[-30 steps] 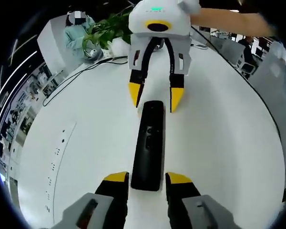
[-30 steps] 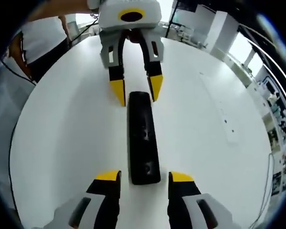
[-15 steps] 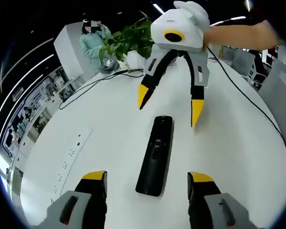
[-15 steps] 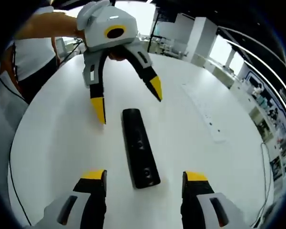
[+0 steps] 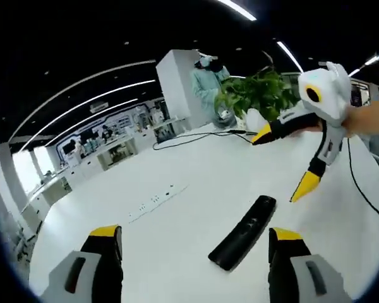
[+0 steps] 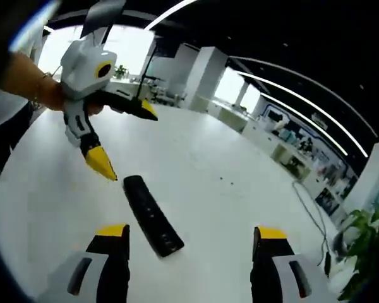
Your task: Press the specified remote control buttons in sequence, fully releasing each button before pressing the next.
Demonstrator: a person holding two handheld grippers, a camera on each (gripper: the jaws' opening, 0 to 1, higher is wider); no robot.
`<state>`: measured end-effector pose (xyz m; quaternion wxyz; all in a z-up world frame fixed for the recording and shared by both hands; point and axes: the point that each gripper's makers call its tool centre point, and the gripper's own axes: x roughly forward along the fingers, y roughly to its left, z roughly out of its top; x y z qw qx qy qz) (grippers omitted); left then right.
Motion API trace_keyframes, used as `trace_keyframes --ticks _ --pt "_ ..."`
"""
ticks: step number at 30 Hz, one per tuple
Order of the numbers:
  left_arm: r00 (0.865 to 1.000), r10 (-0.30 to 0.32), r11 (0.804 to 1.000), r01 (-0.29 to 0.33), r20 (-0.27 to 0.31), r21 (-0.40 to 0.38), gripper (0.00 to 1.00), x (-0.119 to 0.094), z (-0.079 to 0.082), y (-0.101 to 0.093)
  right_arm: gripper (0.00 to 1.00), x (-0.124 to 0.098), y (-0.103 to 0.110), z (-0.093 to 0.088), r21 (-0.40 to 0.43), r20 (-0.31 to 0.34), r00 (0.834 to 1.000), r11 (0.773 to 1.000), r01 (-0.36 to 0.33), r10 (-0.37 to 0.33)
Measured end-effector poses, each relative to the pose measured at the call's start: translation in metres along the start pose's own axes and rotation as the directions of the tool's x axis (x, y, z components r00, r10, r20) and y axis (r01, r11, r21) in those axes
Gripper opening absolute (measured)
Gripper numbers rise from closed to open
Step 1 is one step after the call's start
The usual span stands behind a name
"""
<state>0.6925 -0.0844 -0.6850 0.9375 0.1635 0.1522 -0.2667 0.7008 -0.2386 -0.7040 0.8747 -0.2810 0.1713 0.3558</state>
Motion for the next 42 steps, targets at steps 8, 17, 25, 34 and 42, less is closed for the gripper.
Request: trace_keyframes --ticks 8,17,25,34,42 --pt "0.984 0.177 0.979 -0.177 -0.004 -0.105 1.00 -0.056 -0.009 0.024 0.85 -0.045 -0.008 -0.007 0.088 -0.025 0.994 0.991 0.104 -0.102" --pt "0.965 0.261 0.951 -0.250 0.036 -0.180 1.00 -0.120 -0.002 0.018 0.82 -0.116 -0.010 -0.007 0.274 -0.002 0.974 0.937 0.218 -0.226" --pt "0.963 0.265 0.942 -0.248 0.050 -0.225 1.00 -0.171 0.001 -0.005 0.83 -0.178 -0.001 -0.025 0.319 -0.050 0.962 0.909 0.269 -0.267" --pt "0.959 0.278 0.923 -0.251 0.056 -0.291 1.00 -0.218 0.002 -0.028 0.82 -0.236 0.015 -0.026 0.357 -0.074 0.955 0.886 0.295 -0.288" --pt "0.963 0.258 0.911 -0.216 0.076 -0.350 1.00 -0.250 0.021 -0.054 0.81 -0.275 0.050 -0.018 0.420 -0.042 0.959 0.866 0.270 -0.279"
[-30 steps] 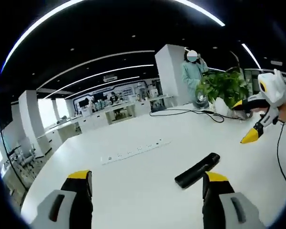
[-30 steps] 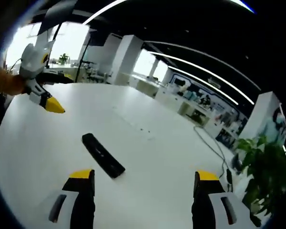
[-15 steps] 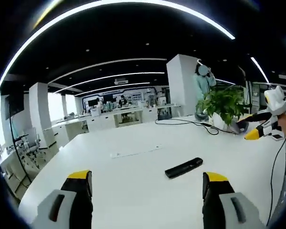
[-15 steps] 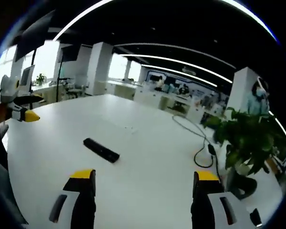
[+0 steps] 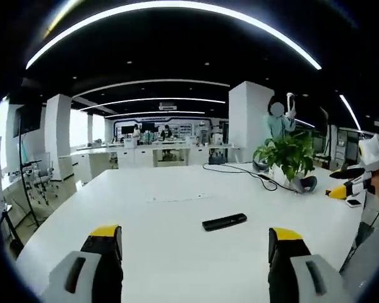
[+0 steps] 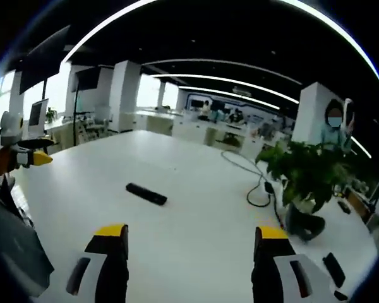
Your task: Press the specified remote control buttons in sequence, fully releasing each button before pressing the next.
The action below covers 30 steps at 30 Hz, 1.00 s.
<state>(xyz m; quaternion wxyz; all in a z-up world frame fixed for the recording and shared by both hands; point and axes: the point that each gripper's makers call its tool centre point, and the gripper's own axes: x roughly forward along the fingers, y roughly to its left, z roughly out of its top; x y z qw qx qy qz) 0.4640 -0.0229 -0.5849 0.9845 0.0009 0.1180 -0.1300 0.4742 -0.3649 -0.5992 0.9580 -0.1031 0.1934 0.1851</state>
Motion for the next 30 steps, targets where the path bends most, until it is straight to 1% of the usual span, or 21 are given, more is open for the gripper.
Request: trace_keyframes --ticks 1,3,5,6,7,9,10,12,13,16,17,18,19,20,21,23,25,27,28,29,30 --pt "1.000 -0.008 1.000 0.008 0.000 -0.005 1.00 -0.004 0.001 -0.004 0.80 -0.006 0.005 -0.002 0.018 0.000 1.000 1.000 -0.007 0.007" --pt "1.000 -0.028 1.000 0.028 -0.006 -0.004 1.00 -0.012 0.003 -0.016 0.80 -0.015 0.011 -0.006 0.021 -0.010 1.000 1.000 -0.010 0.010" --pt "0.999 -0.042 0.999 0.042 -0.023 0.003 1.00 -0.020 0.003 -0.028 0.80 -0.023 0.020 -0.009 0.033 -0.009 1.000 0.999 -0.023 0.023" --pt "0.998 -0.056 0.998 0.056 -0.023 0.003 1.00 -0.025 0.003 -0.036 0.80 -0.028 0.025 -0.009 0.055 -0.004 0.999 0.998 -0.032 0.032" --pt "0.998 -0.059 0.998 0.059 -0.028 0.000 1.00 -0.028 0.003 -0.040 0.79 -0.032 0.031 -0.008 0.077 0.011 0.999 0.996 -0.048 0.047" --pt "0.997 -0.071 0.997 0.071 -0.036 -0.018 1.00 -0.035 0.003 -0.051 0.78 -0.036 0.037 -0.006 0.101 0.029 0.998 0.993 -0.062 0.060" --pt "0.997 -0.072 0.997 0.071 -0.030 -0.029 1.00 -0.039 0.004 -0.057 0.78 -0.037 0.040 -0.005 0.106 0.032 0.997 0.992 -0.069 0.066" --pt "0.996 -0.082 0.996 0.082 -0.023 -0.033 1.00 -0.045 0.005 -0.068 0.77 -0.039 0.047 -0.003 0.114 0.042 0.996 0.990 -0.080 0.076" --pt "0.996 -0.083 0.996 0.082 -0.021 -0.034 1.00 -0.046 0.006 -0.070 0.76 -0.039 0.053 0.000 0.128 0.058 0.994 0.987 -0.096 0.089" --pt "0.996 -0.090 0.995 0.090 -0.008 -0.035 1.00 -0.051 0.005 -0.086 0.76 -0.037 0.065 0.005 0.141 0.073 0.991 0.983 -0.121 0.112" --pt "0.996 -0.088 0.996 0.088 -0.009 -0.031 1.00 -0.051 0.004 -0.089 0.76 -0.035 0.070 0.005 0.128 0.073 0.991 0.984 -0.122 0.113" --pt "0.996 -0.084 0.996 0.084 0.001 0.005 1.00 -0.051 0.004 -0.093 0.75 -0.034 0.073 0.004 0.110 0.069 0.990 0.986 -0.127 0.120" --pt "0.997 -0.080 0.997 0.080 0.009 0.022 1.00 -0.051 0.005 -0.094 0.75 -0.033 0.075 0.003 0.099 0.064 0.991 0.987 -0.126 0.120" --pt "0.997 -0.080 0.996 0.080 0.000 0.028 1.00 -0.051 0.004 -0.096 0.75 -0.033 0.078 0.002 0.075 0.056 0.991 0.989 -0.129 0.125" --pt "0.996 -0.084 0.996 0.084 0.001 0.023 1.00 -0.050 0.004 -0.098 0.74 -0.033 0.081 0.001 0.065 0.052 0.990 0.989 -0.135 0.132" --pt "0.997 -0.077 0.997 0.077 0.022 0.005 1.00 -0.047 0.004 -0.097 0.73 -0.034 0.083 0.002 0.052 0.062 0.988 0.988 -0.142 0.139" --pt "0.997 -0.075 0.997 0.075 0.017 0.000 1.00 -0.044 -0.002 -0.098 0.72 -0.035 0.081 0.000 0.055 0.059 0.989 0.988 -0.142 0.139" --pt "0.997 -0.079 0.996 0.079 -0.023 0.034 1.00 -0.041 -0.010 -0.101 0.72 -0.035 0.081 -0.002 0.078 0.057 0.988 0.986 -0.149 0.145" --pt "0.996 -0.082 0.996 0.083 -0.024 0.043 1.00 -0.041 -0.010 -0.102 0.72 -0.035 0.082 -0.003 0.094 0.053 0.987 0.983 -0.158 0.153" --pt "0.996 -0.092 0.993 0.093 -0.019 0.070 1.00 -0.042 -0.010 -0.106 0.72 -0.035 0.082 -0.004 0.101 0.051 0.986 0.982 -0.162 0.157" --pt "0.995 -0.094 0.992 0.095 -0.018 0.079 1.00 -0.042 -0.010 -0.107 0.72 -0.035 0.083 -0.005 0.098 0.048 0.986 0.982 -0.163 0.159"
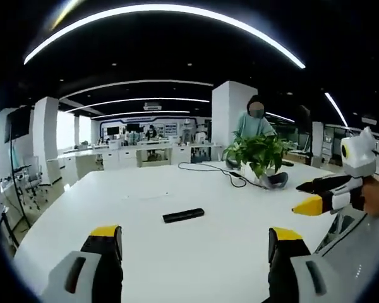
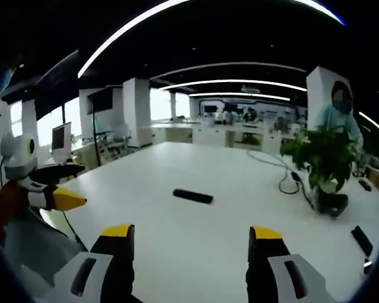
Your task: Press the specified remote control buttons in sequence, fully releasing each button before pressing the next.
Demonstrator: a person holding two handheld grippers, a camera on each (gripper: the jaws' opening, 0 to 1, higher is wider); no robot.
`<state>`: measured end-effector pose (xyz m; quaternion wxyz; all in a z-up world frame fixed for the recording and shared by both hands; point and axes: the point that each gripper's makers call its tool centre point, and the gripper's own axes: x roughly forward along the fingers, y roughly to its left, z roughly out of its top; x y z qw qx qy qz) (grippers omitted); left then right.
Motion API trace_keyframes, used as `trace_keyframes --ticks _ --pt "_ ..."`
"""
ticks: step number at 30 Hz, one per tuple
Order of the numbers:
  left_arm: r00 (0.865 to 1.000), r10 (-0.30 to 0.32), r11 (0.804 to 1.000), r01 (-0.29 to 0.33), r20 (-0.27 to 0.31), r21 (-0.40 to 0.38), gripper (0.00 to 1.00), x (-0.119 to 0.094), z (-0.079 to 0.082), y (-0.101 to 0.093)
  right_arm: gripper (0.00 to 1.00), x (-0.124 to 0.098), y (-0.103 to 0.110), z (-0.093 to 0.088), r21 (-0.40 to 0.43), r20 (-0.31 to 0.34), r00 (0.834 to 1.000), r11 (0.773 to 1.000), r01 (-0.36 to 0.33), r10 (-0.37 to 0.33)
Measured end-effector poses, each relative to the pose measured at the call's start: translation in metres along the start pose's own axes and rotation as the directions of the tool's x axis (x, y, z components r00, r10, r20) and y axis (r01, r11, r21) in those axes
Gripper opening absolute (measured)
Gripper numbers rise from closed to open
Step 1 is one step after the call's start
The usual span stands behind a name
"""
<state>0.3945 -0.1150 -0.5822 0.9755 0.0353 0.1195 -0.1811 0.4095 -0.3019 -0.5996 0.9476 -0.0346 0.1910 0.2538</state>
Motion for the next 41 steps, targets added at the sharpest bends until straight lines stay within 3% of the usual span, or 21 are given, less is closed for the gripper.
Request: trace_keyframes --ticks 13,17,20,31,34,37,41 --pt "0.998 -0.027 0.999 0.029 -0.057 0.025 1.00 0.001 -0.014 -0.010 0.70 0.006 0.012 -0.013 -0.048 -0.054 0.997 0.997 -0.062 0.059" --pt "0.998 -0.027 1.000 0.027 -0.048 0.000 1.00 0.000 -0.012 -0.009 0.70 0.005 0.010 -0.013 -0.057 -0.057 0.997 0.997 -0.056 0.053" --pt "0.994 -0.043 0.999 0.039 -0.105 -0.038 1.00 0.001 -0.023 -0.011 0.70 0.004 0.011 -0.015 -0.047 -0.064 0.996 0.997 -0.059 0.056" --pt "0.986 -0.038 0.999 0.042 -0.164 0.022 1.00 0.000 -0.035 -0.010 0.68 0.005 0.023 -0.036 -0.061 -0.160 0.980 0.990 -0.129 0.118" --pt "0.984 -0.022 0.999 0.027 -0.177 0.029 1.00 0.000 -0.037 -0.007 0.71 0.005 0.019 -0.036 -0.058 -0.158 0.982 0.992 -0.116 0.105" --pt "0.987 0.024 1.000 -0.026 -0.162 -0.012 1.00 -0.002 -0.035 0.005 0.81 0.004 0.012 -0.030 -0.020 -0.125 0.989 0.997 -0.081 0.078" --pt "0.988 0.027 0.999 -0.030 -0.154 -0.016 1.00 -0.001 -0.033 0.005 0.79 0.004 0.010 -0.033 -0.041 -0.143 0.987 0.996 -0.076 0.070"
